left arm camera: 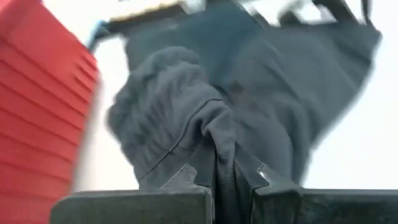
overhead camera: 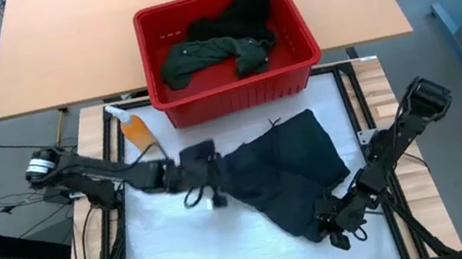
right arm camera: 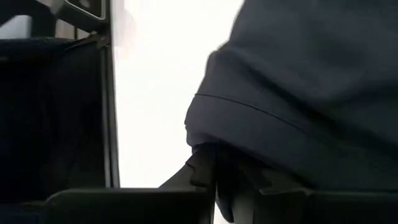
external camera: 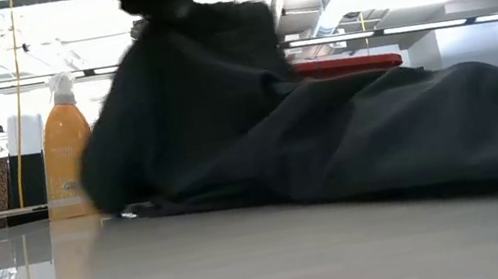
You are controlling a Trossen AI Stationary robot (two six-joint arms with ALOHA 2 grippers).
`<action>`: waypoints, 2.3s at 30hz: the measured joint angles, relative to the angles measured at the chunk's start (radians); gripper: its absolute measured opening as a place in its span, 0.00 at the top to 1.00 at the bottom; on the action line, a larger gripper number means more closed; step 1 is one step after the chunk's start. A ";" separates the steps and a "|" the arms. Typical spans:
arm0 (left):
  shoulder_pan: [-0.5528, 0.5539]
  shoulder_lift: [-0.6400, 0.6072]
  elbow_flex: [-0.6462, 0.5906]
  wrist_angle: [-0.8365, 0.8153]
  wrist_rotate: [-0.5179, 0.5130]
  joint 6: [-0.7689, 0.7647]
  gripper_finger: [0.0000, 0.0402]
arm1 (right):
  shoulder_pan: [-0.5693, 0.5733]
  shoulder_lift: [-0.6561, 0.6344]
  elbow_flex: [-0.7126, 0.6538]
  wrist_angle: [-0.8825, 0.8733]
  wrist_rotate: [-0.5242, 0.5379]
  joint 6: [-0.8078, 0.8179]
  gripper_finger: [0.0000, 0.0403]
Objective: Fold Laundry from Bin
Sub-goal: Fold the dark blue shorts
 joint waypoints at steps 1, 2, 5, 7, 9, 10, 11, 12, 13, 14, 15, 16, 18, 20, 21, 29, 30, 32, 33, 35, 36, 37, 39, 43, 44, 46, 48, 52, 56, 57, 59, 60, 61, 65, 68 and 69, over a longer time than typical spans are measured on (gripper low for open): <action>-0.038 0.000 0.000 -0.050 -0.011 -0.023 1.00 | 0.000 0.000 0.000 0.003 -0.021 -0.011 0.84; -0.075 0.002 0.000 -0.096 -0.013 -0.052 1.00 | 0.000 0.002 0.000 0.005 -0.056 -0.026 0.83; -0.181 0.036 -0.001 -0.193 -0.049 -0.169 1.00 | 0.001 0.008 0.000 0.002 -0.156 -0.038 0.77; -0.248 0.068 -0.001 -0.231 -0.099 -0.234 1.00 | 0.001 -0.001 0.000 0.003 -0.203 -0.031 0.73; -0.304 0.101 -0.001 -0.228 -0.148 -0.287 1.00 | -0.005 -0.018 0.001 -0.002 -0.225 0.007 0.68; -0.328 0.117 -0.001 -0.228 -0.172 -0.317 1.00 | -0.006 -0.028 0.001 -0.007 -0.239 0.033 0.66; -0.349 0.133 -0.001 -0.231 -0.195 -0.351 1.00 | -0.006 -0.036 0.001 -0.012 -0.266 0.066 0.64; -0.367 0.149 -0.001 -0.232 -0.216 -0.382 1.00 | -0.007 -0.045 0.002 -0.027 -0.294 0.103 0.62; -0.380 0.164 -0.001 -0.235 -0.233 -0.413 1.00 | -0.006 -0.055 0.002 -0.050 -0.328 0.142 0.61; -0.393 0.176 -0.001 -0.241 -0.248 -0.441 1.00 | -0.004 -0.064 0.002 -0.073 -0.355 0.181 0.59; -0.404 0.189 -0.001 -0.249 -0.258 -0.471 1.00 | -0.001 -0.074 0.002 -0.096 -0.369 0.214 0.59; -0.412 0.202 -0.001 -0.256 -0.267 -0.499 1.00 | 0.005 -0.085 0.002 -0.125 -0.381 0.236 0.58; -0.426 0.227 -0.001 -0.277 -0.272 -0.554 1.00 | 0.012 -0.107 0.002 -0.179 -0.376 0.246 0.58; -0.436 0.250 -0.001 -0.303 -0.272 -0.603 1.00 | 0.015 -0.134 0.003 -0.237 -0.327 0.245 0.58; -0.441 0.259 -0.001 -0.309 -0.272 -0.626 1.00 | 0.015 -0.150 0.002 -0.263 -0.287 0.244 0.58; -0.465 0.270 -0.001 -0.316 -0.271 -0.692 1.00 | 0.007 -0.289 0.004 -0.363 0.172 0.354 0.59; -0.465 0.269 -0.001 -0.316 -0.269 -0.697 1.00 | 0.008 -0.295 0.004 -0.379 0.219 0.376 0.59; -0.465 0.269 -0.001 -0.316 -0.263 -0.708 1.00 | 0.008 -0.298 0.004 -0.387 0.263 0.392 0.58; -0.465 0.270 -0.001 -0.316 -0.264 -0.714 1.00 | 0.009 -0.296 0.003 -0.394 0.271 0.392 0.57; -0.466 0.270 -0.001 -0.316 -0.263 -0.718 1.00 | 0.008 -0.283 -0.002 -0.390 0.275 0.394 0.55; -0.466 0.270 -0.001 -0.315 -0.263 -0.718 1.00 | 0.007 -0.274 -0.005 -0.391 0.276 0.396 0.54; -0.466 0.270 -0.001 -0.314 -0.263 -0.718 1.00 | 0.007 -0.263 -0.005 -0.395 0.276 0.397 0.52; -0.466 0.270 -0.001 -0.313 -0.263 -0.719 1.00 | 0.007 -0.243 -0.006 -0.393 0.276 0.397 0.48; -0.466 0.270 -0.001 -0.309 -0.260 -0.713 1.00 | 0.007 -0.229 -0.006 -0.398 0.255 0.397 0.40; -0.463 0.269 -0.001 -0.309 -0.256 -0.712 1.00 | 0.007 -0.233 -0.006 -0.403 0.244 0.399 0.38; -0.455 0.270 -0.001 -0.308 -0.245 -0.702 1.00 | 0.007 -0.245 -0.006 -0.419 0.231 0.414 0.37; -0.447 0.269 -0.001 -0.302 -0.236 -0.691 1.00 | 0.007 -0.259 -0.006 -0.430 0.225 0.438 0.37; -0.436 0.270 -0.001 -0.286 -0.217 -0.686 1.00 | 0.023 -0.260 -0.006 -0.481 0.226 0.490 0.37; -0.439 0.270 -0.001 -0.284 -0.216 -0.689 1.00 | 0.038 -0.233 -0.007 -0.508 0.245 0.534 0.37; -0.441 0.270 -0.001 -0.282 -0.216 -0.691 1.00 | 0.037 -0.225 -0.007 -0.506 0.247 0.538 0.37; -0.441 0.270 -0.001 -0.282 -0.216 -0.691 1.00 | 0.036 -0.204 -0.007 -0.495 0.252 0.539 0.37; -0.441 0.270 -0.001 -0.282 -0.216 -0.691 1.00 | 0.036 -0.191 -0.007 -0.483 0.253 0.538 0.37; -0.441 0.270 -0.001 -0.282 -0.216 -0.691 1.00 | 0.036 -0.177 -0.007 -0.464 0.259 0.538 0.37; -0.441 0.269 -0.001 -0.282 -0.216 -0.691 1.00 | 0.036 -0.104 -0.007 -0.353 0.275 0.512 0.37; -0.441 0.270 -0.001 -0.282 -0.216 -0.691 1.00 | 0.036 -0.066 -0.007 -0.288 0.286 0.477 0.42; -0.441 0.269 -0.001 -0.283 -0.216 -0.691 1.00 | 0.036 -0.062 -0.007 -0.284 0.289 0.468 0.46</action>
